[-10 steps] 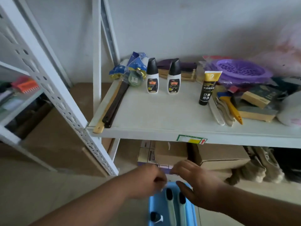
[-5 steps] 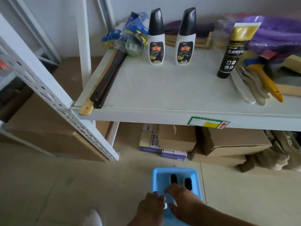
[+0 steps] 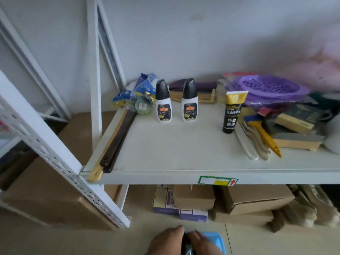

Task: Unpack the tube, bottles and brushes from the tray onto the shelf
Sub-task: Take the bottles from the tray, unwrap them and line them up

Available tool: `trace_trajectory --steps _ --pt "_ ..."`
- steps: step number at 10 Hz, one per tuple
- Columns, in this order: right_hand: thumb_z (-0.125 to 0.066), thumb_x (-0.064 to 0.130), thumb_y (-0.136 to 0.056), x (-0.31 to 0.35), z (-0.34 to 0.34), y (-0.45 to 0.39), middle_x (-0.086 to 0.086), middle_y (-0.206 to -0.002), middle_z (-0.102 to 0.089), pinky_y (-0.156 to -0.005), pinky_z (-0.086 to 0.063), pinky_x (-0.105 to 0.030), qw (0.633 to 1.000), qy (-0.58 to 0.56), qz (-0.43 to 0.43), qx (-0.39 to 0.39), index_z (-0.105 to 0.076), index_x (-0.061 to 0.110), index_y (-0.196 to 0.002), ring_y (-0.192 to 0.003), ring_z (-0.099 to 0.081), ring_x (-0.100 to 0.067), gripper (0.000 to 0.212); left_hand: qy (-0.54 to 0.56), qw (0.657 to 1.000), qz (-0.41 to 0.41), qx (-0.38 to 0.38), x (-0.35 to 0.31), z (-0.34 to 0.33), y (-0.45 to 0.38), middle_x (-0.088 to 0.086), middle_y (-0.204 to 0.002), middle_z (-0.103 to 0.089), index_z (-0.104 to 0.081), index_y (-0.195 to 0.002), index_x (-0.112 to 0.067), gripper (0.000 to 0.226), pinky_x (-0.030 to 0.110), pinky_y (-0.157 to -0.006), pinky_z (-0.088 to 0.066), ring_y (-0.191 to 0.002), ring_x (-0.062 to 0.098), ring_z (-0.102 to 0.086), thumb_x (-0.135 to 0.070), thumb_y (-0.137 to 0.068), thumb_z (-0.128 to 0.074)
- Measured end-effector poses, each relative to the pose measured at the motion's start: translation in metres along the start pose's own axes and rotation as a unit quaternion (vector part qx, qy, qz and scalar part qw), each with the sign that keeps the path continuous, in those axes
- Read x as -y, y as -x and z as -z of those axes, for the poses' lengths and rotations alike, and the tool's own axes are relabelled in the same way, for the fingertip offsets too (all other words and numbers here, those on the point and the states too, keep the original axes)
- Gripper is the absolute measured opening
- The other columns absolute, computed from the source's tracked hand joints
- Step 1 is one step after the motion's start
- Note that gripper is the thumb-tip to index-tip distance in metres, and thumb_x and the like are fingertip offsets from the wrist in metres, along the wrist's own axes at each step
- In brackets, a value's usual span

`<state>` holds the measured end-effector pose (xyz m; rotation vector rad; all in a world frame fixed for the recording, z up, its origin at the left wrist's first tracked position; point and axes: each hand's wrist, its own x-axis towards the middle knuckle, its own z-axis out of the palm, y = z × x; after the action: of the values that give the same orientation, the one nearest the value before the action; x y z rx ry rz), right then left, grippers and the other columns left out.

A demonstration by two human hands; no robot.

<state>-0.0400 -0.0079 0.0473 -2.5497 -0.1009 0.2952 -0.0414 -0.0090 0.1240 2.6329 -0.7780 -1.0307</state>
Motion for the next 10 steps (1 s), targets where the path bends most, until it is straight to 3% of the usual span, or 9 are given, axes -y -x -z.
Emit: trace_trajectory --steps 1,2,3,4,5,7,8,9,10 --pt "-0.067 0.034 -0.092 -0.015 0.051 0.096 0.005 -0.138 -0.065 -0.107 -0.050 -0.031 0.999 -0.013 0.032 -0.027 -0.053 0.034 -0.142 -0.127 -0.062 -0.013 0.052 0.045 0.997 -0.064 -0.025 -0.022 0.066 0.038 -0.001 -0.136 -0.065 -0.053 -0.134 -0.033 0.044 0.036 -0.109 -0.051 -0.128 0.021 -0.064 -0.048 -0.094 -0.065" --pt "-0.070 0.037 -0.089 0.001 0.128 0.119 0.010 -0.133 -0.068 -0.104 -0.051 -0.026 1.000 -0.002 0.013 -0.006 -0.050 0.039 -0.142 -0.122 -0.064 -0.007 0.057 0.091 0.989 -0.104 -0.043 -0.045 0.118 0.071 -0.027 -0.109 -0.068 -0.057 -0.115 -0.050 0.046 0.028 -0.097 -0.055 -0.105 -0.008 -0.066 -0.062 -0.075 -0.075" --pt "-0.074 0.039 -0.084 0.008 0.253 0.135 0.013 -0.136 -0.066 -0.106 -0.048 -0.023 0.992 -0.036 -0.026 -0.120 -0.038 0.042 -0.150 -0.125 -0.062 -0.005 0.075 0.132 0.971 -0.167 -0.109 -0.062 0.161 0.097 -0.026 -0.104 -0.073 -0.060 -0.116 -0.049 0.054 0.032 -0.094 -0.061 -0.101 -0.003 -0.071 -0.051 -0.069 -0.085" --pt "-0.076 0.040 -0.082 0.021 0.329 0.156 0.019 -0.115 -0.073 -0.091 -0.055 -0.020 0.986 -0.085 -0.034 -0.142 -0.049 0.047 -0.135 -0.105 -0.067 0.001 0.059 0.238 0.931 -0.217 -0.170 -0.074 0.193 0.108 -0.005 -0.105 -0.081 -0.065 -0.117 -0.045 0.054 0.043 -0.092 -0.065 -0.097 0.019 -0.079 -0.036 -0.071 -0.091" --pt "-0.081 0.036 -0.085 0.035 0.381 0.159 0.020 -0.104 -0.073 -0.083 -0.058 -0.020 0.977 -0.079 0.001 -0.197 -0.055 0.046 -0.118 -0.097 -0.068 0.002 0.043 0.279 0.898 -0.261 -0.218 -0.087 0.222 0.111 -0.008 -0.113 -0.079 -0.067 -0.119 -0.046 0.049 0.042 -0.088 -0.066 -0.099 0.025 -0.077 -0.043 -0.077 -0.092" --pt "-0.085 0.039 -0.082 0.023 0.450 0.133 0.017 -0.099 -0.073 -0.076 -0.058 -0.026 0.960 -0.053 -0.012 -0.273 -0.061 0.039 -0.118 -0.086 -0.069 -0.002 0.043 0.270 0.882 -0.260 -0.284 -0.107 0.244 0.076 -0.012 -0.097 -0.078 -0.076 -0.109 -0.038 0.027 0.028 -0.072 -0.057 -0.076 0.008 -0.068 -0.024 -0.087 -0.083" --pt "-0.083 0.038 -0.083 0.013 0.467 0.115 0.015 -0.086 -0.067 -0.061 -0.046 -0.015 0.961 -0.020 -0.028 -0.276 -0.060 0.037 -0.113 -0.072 -0.065 0.000 0.038 0.270 0.878 -0.248 -0.306 -0.119 0.250 0.049 -0.017 -0.091 -0.079 -0.078 -0.099 -0.037 0.021 0.008 -0.069 -0.049 -0.077 -0.002 -0.068 -0.019 -0.089 -0.080" --pt "-0.082 0.038 -0.083 0.004 0.481 0.098 0.015 -0.088 -0.066 -0.063 -0.043 -0.017 0.956 0.010 -0.023 -0.293 -0.061 0.033 -0.117 -0.078 -0.063 -0.001 0.040 0.273 0.877 -0.243 -0.312 -0.129 0.256 0.017 -0.011 -0.094 -0.082 -0.079 -0.105 -0.035 0.022 0.008 -0.074 -0.050 -0.089 0.001 -0.073 -0.020 -0.090 -0.079" --pt "-0.082 0.033 -0.085 0.001 0.501 0.083 0.015 -0.094 -0.067 -0.066 -0.044 -0.012 0.958 0.037 -0.018 -0.283 -0.062 0.032 -0.124 -0.083 -0.063 0.002 0.044 0.287 0.876 -0.240 -0.305 -0.134 0.258 -0.012 -0.008 -0.106 -0.083 -0.077 -0.119 -0.029 0.030 0.026 -0.093 -0.058 -0.101 0.009 -0.076 -0.021 -0.090 -0.080"
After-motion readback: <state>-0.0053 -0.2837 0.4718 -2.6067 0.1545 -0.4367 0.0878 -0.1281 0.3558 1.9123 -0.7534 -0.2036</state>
